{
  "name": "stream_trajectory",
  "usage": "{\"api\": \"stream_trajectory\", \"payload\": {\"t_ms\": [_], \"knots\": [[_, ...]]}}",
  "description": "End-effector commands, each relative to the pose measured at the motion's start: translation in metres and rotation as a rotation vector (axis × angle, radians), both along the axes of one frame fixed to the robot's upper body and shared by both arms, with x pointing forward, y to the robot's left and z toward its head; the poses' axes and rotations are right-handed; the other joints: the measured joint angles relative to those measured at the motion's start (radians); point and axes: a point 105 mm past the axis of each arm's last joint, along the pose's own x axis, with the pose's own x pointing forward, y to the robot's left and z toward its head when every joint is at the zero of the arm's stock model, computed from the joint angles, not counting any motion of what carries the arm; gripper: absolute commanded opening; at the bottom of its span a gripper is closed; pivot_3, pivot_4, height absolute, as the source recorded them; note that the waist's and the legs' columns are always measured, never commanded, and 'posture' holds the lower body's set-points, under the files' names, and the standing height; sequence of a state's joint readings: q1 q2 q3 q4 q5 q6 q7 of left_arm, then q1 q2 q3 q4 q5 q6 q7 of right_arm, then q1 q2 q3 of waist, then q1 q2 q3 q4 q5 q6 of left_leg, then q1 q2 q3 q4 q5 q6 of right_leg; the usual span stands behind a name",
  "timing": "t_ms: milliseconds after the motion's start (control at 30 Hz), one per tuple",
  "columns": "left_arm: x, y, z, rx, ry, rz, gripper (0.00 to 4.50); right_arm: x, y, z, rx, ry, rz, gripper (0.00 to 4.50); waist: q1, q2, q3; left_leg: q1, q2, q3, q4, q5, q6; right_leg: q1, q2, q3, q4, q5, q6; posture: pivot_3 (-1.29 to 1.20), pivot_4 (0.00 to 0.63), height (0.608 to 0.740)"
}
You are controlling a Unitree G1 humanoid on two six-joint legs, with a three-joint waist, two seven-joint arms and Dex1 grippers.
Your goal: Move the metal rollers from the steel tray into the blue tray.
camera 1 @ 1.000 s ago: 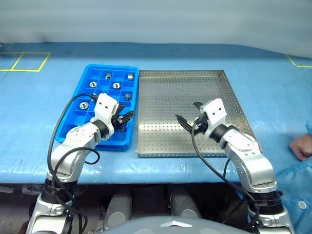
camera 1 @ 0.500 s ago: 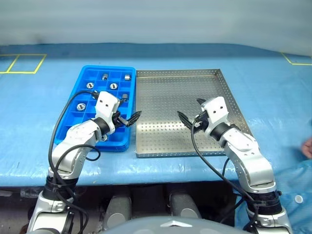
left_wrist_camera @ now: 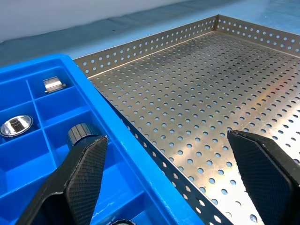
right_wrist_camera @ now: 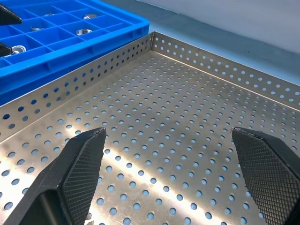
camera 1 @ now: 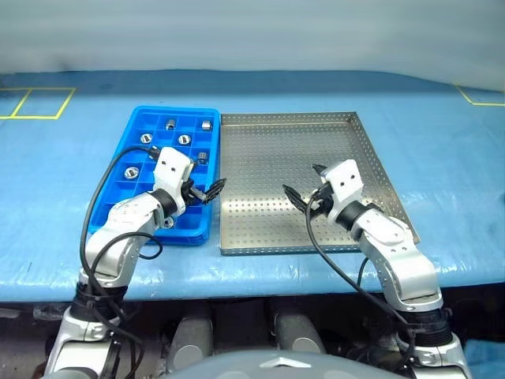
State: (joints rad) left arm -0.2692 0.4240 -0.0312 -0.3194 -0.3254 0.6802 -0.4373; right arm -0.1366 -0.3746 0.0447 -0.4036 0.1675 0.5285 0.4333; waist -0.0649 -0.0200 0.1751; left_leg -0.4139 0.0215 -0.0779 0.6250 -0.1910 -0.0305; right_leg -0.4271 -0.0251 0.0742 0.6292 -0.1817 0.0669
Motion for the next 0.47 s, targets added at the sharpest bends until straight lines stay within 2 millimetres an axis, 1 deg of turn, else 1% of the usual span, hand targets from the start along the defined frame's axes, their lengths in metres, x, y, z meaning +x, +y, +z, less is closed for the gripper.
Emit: {"api": "stream_trajectory", "payload": {"t_ms": [33,200,333,467], "knots": [[-0.0001,-0.0035,0.0148,-0.019,-0.064,-0.015,4.45,0.0023,0.0043,0.0133,0.005,-0.056,0.019,4.50,-0.002,0.000,0.000,0.000,0.000,0.000,0.000,0.000,0.000,0.000,0.000,0.000,0.000,0.000,0.000,-0.04,0.150,0.740],[0.0031,-0.0009,0.0177,-0.017,-0.079,0.003,4.45,0.0052,0.0024,0.0153,0.013,-0.066,-0.002,4.50,-0.001,0.000,0.000,0.000,0.000,0.000,0.000,0.000,0.000,0.000,0.000,0.000,0.000,0.000,0.000,-0.03,0.150,0.740],[0.0065,0.0007,0.0223,-0.024,-0.097,0.026,4.45,0.0055,0.0072,0.0149,0.005,-0.071,0.011,4.50,-0.001,0.000,0.000,0.000,0.000,0.000,0.001,0.000,0.000,0.000,0.000,0.000,0.000,0.000,0.000,-0.03,0.150,0.740],[0.0082,0.0025,0.0221,-0.026,-0.093,0.045,4.45,0.0061,0.0099,0.0147,0.009,-0.071,0.015,4.50,-0.002,0.000,0.000,0.000,0.000,0.000,0.000,0.000,0.000,0.000,0.000,0.000,0.000,0.000,0.000,-0.02,0.150,0.740]]}}
